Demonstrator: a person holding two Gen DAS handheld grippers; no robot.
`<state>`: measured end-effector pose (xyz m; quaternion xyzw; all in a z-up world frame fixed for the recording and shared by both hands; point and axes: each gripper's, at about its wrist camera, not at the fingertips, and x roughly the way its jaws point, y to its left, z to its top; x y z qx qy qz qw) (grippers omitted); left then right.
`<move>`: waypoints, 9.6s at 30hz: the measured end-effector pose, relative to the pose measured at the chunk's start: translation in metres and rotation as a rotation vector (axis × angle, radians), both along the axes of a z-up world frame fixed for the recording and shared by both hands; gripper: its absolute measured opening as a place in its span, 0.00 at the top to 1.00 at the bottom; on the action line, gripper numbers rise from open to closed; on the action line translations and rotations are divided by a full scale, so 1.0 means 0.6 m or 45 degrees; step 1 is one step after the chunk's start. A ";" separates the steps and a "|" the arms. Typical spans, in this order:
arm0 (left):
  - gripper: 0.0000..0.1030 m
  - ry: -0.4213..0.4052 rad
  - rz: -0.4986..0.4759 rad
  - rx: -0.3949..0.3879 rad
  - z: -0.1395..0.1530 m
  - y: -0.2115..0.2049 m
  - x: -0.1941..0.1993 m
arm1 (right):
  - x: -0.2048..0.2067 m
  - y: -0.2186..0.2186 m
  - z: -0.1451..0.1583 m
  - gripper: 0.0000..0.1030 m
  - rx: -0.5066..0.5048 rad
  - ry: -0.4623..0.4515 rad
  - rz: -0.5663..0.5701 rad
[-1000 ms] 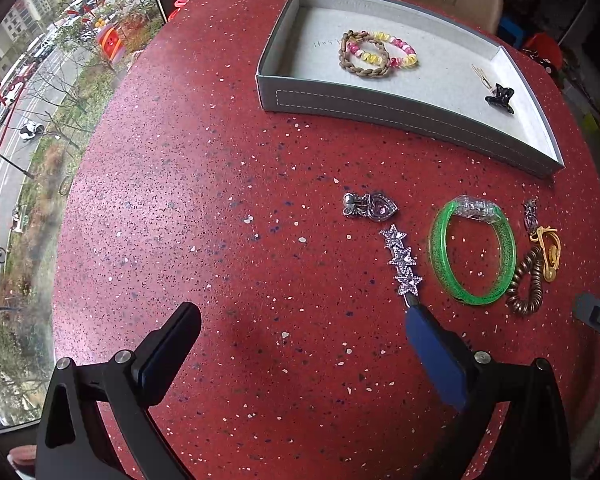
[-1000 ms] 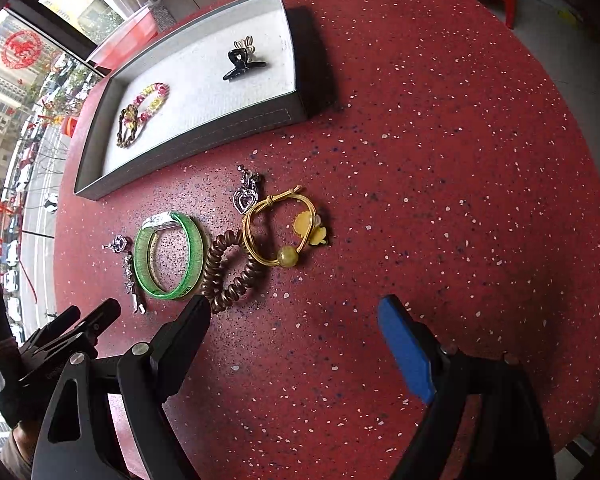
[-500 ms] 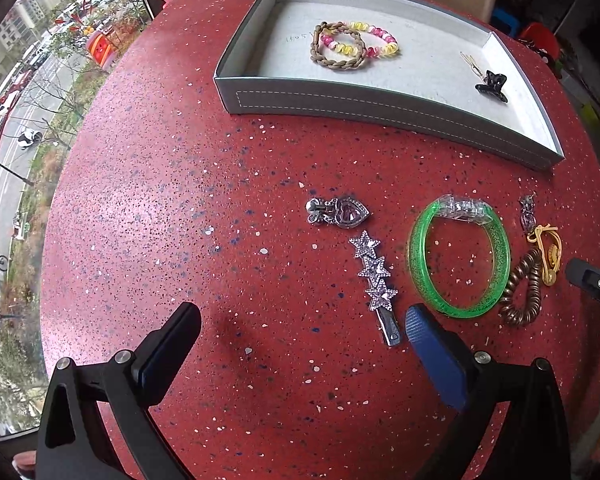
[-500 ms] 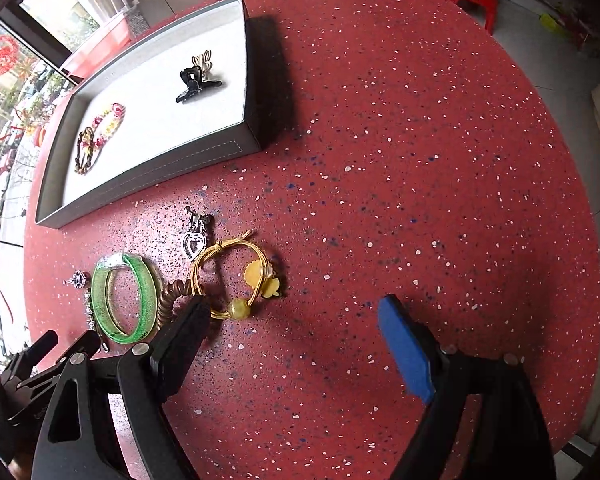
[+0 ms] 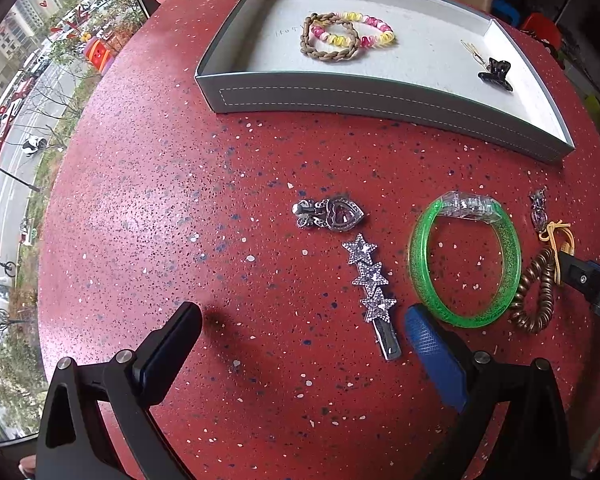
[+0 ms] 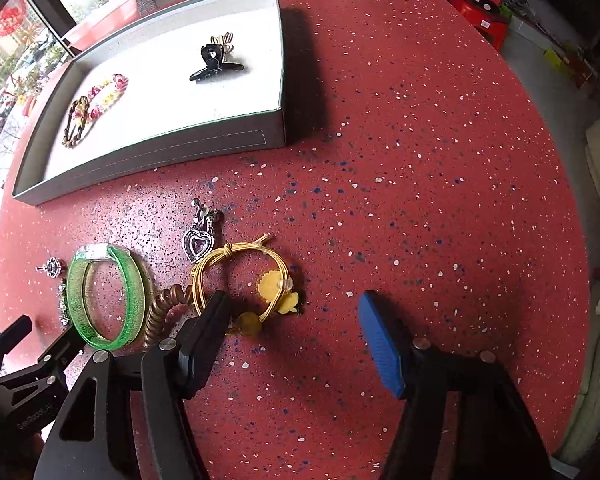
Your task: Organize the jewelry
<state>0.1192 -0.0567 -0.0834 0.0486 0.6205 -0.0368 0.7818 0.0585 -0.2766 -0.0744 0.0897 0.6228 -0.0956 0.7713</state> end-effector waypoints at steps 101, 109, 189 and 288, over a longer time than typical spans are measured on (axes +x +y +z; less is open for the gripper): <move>0.65 -0.242 -0.088 0.025 0.047 -0.064 0.241 | 0.231 -0.042 0.039 0.48 0.395 -0.168 0.102; 0.65 -0.270 -0.093 0.046 0.058 -0.069 0.219 | 0.209 -0.028 0.056 0.35 0.454 -0.205 0.102; 0.00 -0.067 -0.005 -0.037 0.024 0.076 0.049 | -0.058 0.011 0.013 0.01 0.265 0.022 -0.047; 0.74 -0.198 -0.156 -0.312 0.106 -0.034 0.168 | 0.160 0.006 0.093 0.88 0.424 -0.193 0.150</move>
